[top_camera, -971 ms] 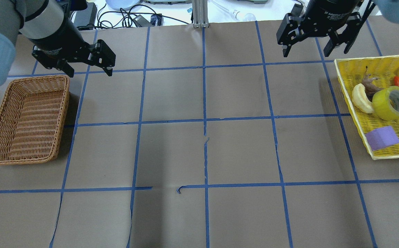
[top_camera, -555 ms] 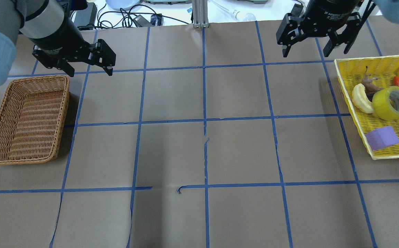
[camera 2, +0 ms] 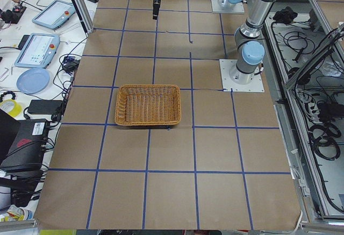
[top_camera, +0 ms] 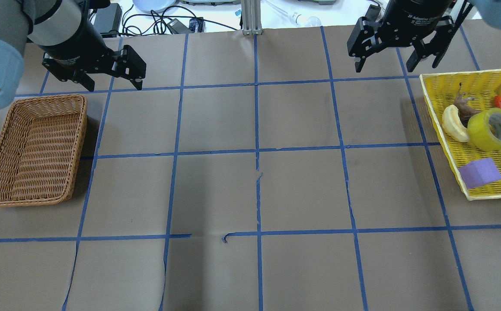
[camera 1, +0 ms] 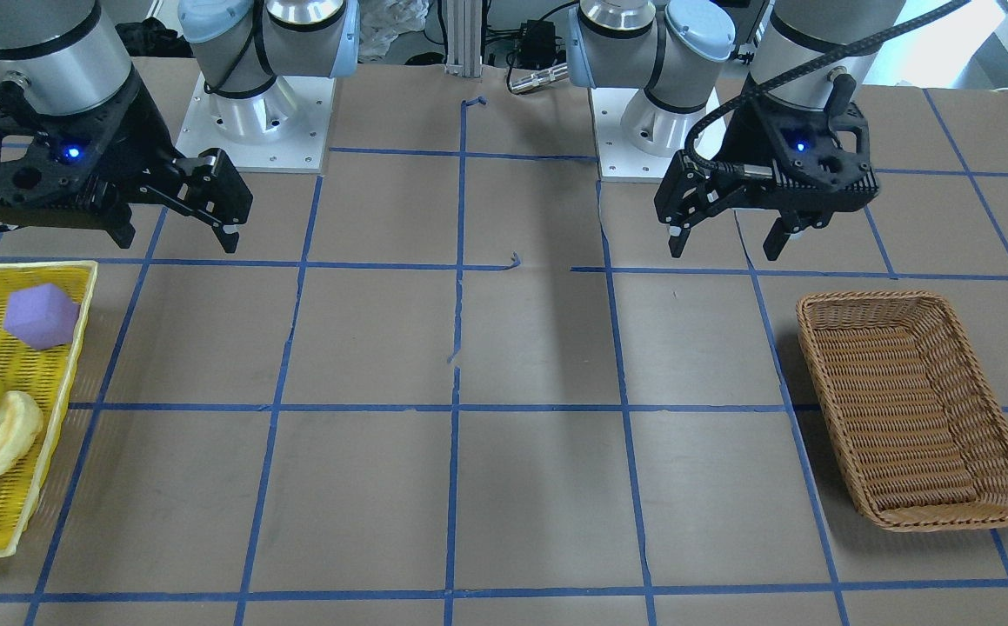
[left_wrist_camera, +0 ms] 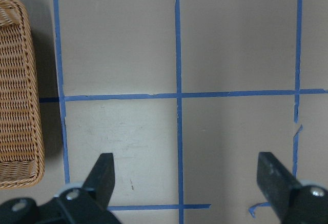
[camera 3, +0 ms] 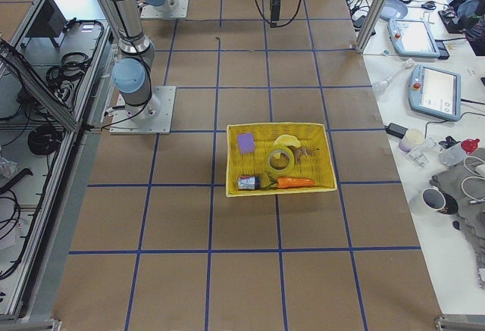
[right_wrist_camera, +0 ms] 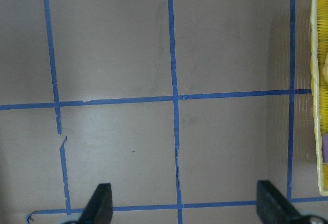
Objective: Transfer tape with both arms
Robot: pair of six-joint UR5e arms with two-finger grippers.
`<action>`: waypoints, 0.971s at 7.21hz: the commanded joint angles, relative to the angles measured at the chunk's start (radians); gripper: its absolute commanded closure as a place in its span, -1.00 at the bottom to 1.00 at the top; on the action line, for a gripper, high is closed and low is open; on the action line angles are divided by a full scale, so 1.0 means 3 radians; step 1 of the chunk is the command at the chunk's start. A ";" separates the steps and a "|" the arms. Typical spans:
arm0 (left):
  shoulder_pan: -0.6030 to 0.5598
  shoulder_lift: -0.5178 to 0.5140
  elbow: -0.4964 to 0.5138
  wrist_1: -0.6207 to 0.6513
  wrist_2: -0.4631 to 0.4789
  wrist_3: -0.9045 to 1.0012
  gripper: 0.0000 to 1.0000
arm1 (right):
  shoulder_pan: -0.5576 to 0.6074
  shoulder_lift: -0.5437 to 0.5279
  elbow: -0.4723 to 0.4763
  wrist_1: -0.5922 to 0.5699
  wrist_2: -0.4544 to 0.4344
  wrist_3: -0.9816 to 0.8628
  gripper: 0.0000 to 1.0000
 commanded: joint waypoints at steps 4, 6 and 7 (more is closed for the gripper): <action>0.0000 -0.0005 0.0004 0.0007 0.0003 -0.0003 -1.00 | 0.0002 0.0003 -0.0005 0.0023 0.0005 -0.0005 -1.00; 0.0005 0.0021 -0.0001 0.0002 0.0003 0.0027 -1.00 | -0.0008 0.0003 -0.0005 0.0023 0.0005 -0.0005 -1.00; 0.0005 0.0020 0.0004 0.0007 0.0008 0.0002 -1.00 | -0.0013 0.0003 -0.0010 0.0023 0.0005 -0.0005 -1.00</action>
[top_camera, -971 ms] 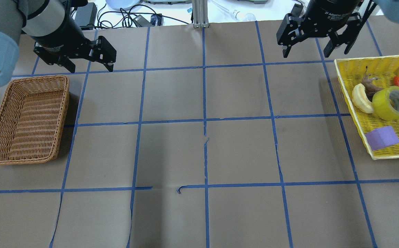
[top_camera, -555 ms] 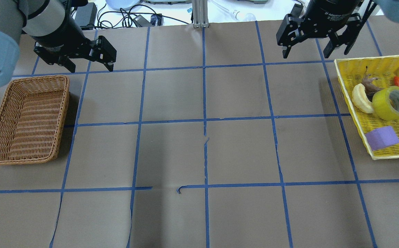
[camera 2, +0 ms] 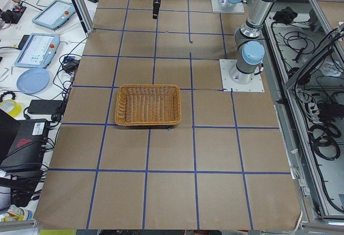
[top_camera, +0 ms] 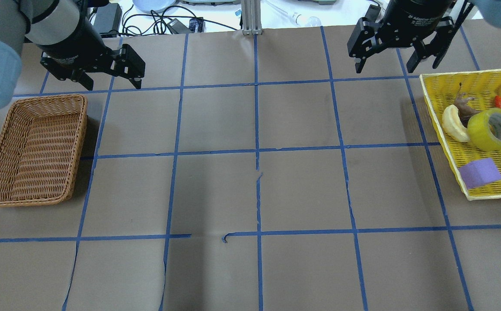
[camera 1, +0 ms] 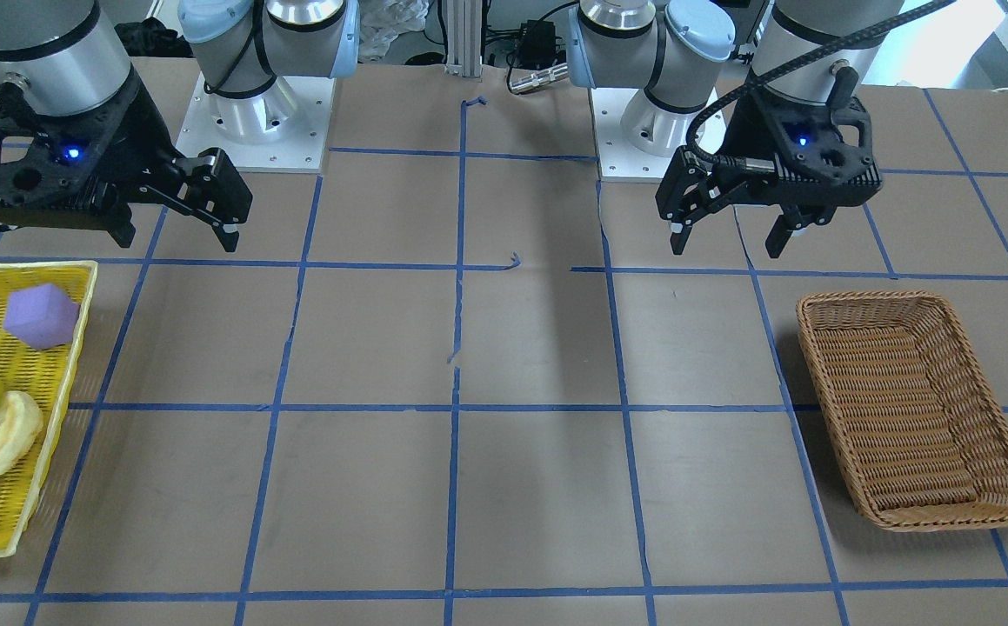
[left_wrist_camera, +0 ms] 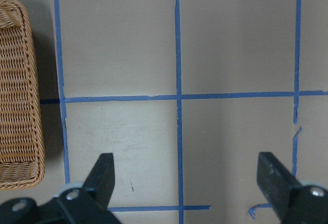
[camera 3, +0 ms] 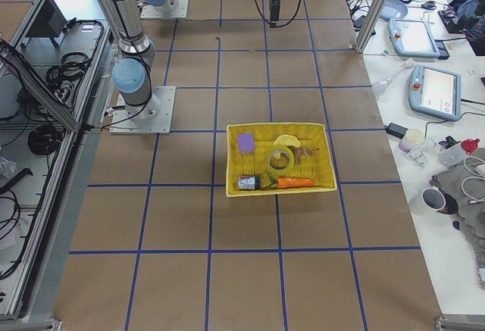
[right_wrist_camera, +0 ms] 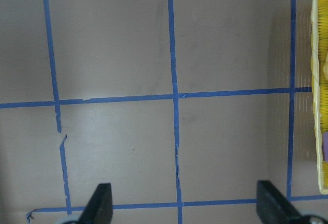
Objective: Transfer tape with both arms
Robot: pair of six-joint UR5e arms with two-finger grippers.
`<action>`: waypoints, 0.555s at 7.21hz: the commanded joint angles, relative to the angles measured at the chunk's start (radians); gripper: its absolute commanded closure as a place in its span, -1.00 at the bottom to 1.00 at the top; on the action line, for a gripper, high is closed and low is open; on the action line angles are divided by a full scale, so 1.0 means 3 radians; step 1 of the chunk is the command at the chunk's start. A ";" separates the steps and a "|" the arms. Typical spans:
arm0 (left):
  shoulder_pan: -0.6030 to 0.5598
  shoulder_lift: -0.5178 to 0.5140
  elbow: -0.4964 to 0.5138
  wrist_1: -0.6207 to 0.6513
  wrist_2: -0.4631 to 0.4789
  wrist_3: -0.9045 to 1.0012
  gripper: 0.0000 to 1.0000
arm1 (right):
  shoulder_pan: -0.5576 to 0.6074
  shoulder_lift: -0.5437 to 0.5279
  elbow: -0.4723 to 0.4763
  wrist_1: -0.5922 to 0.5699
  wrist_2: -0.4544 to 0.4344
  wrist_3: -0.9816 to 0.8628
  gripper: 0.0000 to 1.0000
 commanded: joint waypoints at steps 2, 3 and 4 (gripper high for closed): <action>0.0008 -0.0009 -0.0004 0.0002 0.0004 -0.0021 -1.00 | 0.0004 0.0000 0.0001 0.0000 -0.0005 -0.0005 -1.00; 0.0012 -0.0004 0.0001 0.0007 0.0004 -0.0006 -1.00 | -0.0001 0.0000 0.0002 0.0005 -0.0046 0.0010 -1.00; 0.0007 -0.0014 -0.0004 0.0002 0.0004 -0.0021 -1.00 | -0.0011 0.0000 -0.0029 0.0000 -0.0041 0.0015 -1.00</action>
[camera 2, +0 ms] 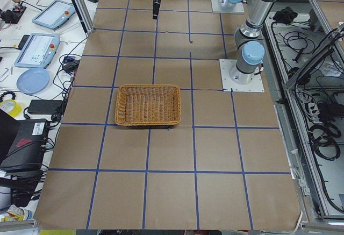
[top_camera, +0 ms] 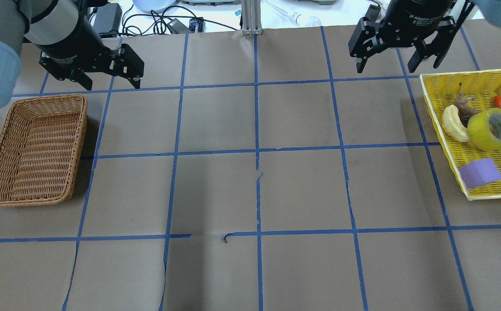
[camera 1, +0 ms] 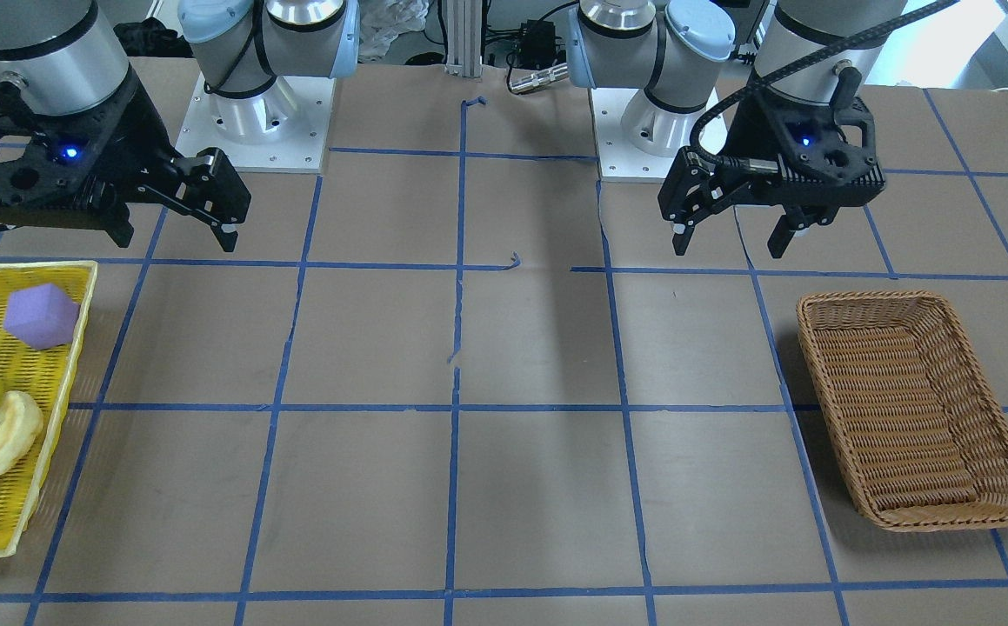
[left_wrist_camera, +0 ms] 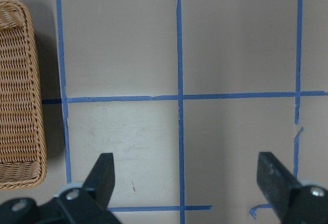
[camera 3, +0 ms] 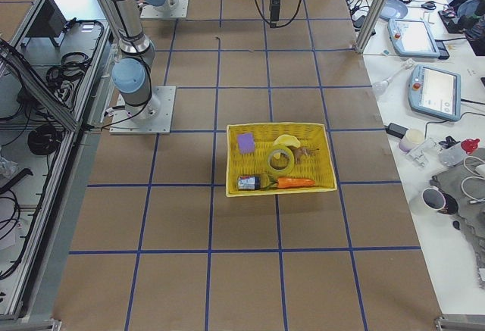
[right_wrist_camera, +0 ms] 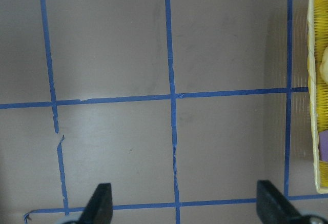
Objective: Transfer tape with both arms
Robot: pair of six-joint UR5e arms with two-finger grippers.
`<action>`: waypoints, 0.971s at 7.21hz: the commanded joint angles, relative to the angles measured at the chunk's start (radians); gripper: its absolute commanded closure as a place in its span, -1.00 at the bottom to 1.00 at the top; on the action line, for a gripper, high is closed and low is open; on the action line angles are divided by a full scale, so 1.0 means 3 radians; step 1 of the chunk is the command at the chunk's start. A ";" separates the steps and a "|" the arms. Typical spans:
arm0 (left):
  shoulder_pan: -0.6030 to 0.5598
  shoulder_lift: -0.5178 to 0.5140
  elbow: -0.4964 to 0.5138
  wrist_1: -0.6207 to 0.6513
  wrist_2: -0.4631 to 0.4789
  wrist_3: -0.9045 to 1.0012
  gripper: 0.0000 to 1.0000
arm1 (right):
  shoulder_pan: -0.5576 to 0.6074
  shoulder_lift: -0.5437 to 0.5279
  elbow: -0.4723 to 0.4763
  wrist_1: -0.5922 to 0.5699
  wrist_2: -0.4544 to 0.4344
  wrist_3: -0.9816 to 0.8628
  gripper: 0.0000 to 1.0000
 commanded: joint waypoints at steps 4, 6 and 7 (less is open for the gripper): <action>-0.0003 -0.0007 -0.0003 0.0002 -0.0005 -0.0004 -1.00 | -0.0100 0.0147 0.0080 -0.0469 -0.0031 -0.0179 -1.00; -0.0003 -0.0002 0.0002 0.0003 0.0000 -0.0004 -1.00 | -0.0746 0.0189 0.0259 -0.0565 -0.0011 -0.1437 -1.00; -0.0008 0.0008 -0.0003 -0.0003 -0.0010 -0.0014 -1.00 | -0.1114 0.0199 0.0391 -0.0570 0.0040 -0.1828 -1.00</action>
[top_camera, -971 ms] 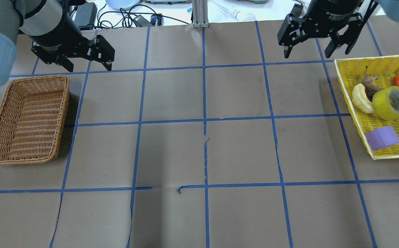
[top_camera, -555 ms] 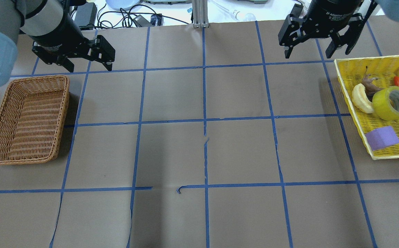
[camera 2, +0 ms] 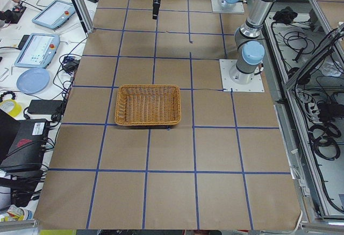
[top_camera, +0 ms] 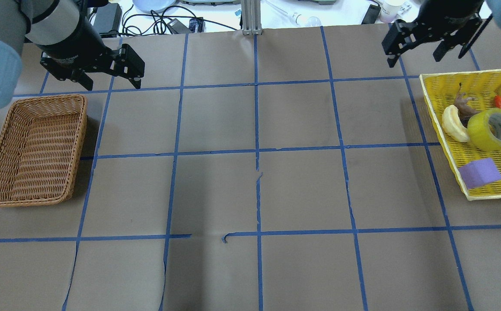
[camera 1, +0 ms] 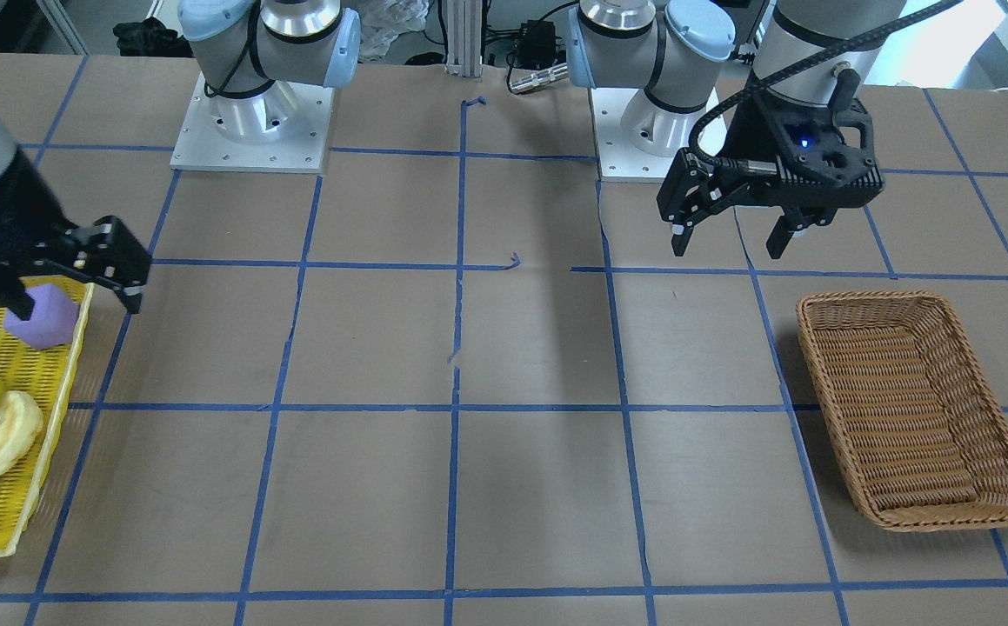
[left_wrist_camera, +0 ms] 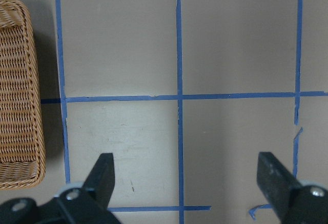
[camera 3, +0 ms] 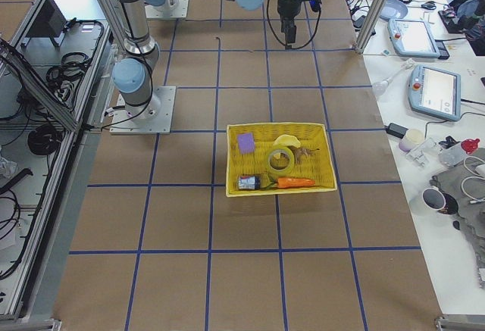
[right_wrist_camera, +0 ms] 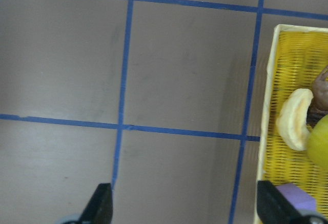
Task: Transfer tape with both arms
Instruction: 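Reach the right gripper down into the yellow basket onto the tape roll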
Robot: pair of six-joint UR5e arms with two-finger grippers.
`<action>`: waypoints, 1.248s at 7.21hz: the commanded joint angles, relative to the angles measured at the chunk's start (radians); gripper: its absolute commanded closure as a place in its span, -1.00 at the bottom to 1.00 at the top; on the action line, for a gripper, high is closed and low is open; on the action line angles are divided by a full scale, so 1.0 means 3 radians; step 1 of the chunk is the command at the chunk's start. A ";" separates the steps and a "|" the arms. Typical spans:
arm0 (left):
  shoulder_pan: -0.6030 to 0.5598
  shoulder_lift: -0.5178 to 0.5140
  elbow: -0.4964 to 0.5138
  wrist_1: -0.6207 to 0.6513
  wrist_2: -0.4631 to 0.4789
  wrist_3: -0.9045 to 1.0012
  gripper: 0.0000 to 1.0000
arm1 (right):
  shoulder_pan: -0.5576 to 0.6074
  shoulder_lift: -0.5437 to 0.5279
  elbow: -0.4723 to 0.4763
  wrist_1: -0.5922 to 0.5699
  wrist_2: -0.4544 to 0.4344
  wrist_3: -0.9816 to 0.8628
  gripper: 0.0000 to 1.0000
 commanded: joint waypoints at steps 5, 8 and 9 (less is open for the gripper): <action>-0.0003 0.0023 -0.0003 -0.0004 -0.0002 0.0009 -1.00 | -0.1553 0.0617 0.0342 -0.0716 0.0829 -0.1946 -1.00; 0.0002 -0.0008 -0.0003 0.0001 0.0003 0.0004 -1.00 | -0.1708 0.0872 0.0657 -0.1051 0.0990 -0.2024 -1.00; -0.0003 -0.0008 0.0002 0.0006 0.0003 -0.0001 -1.00 | -0.1708 0.0893 0.0735 -0.1099 0.0996 -0.2131 -0.91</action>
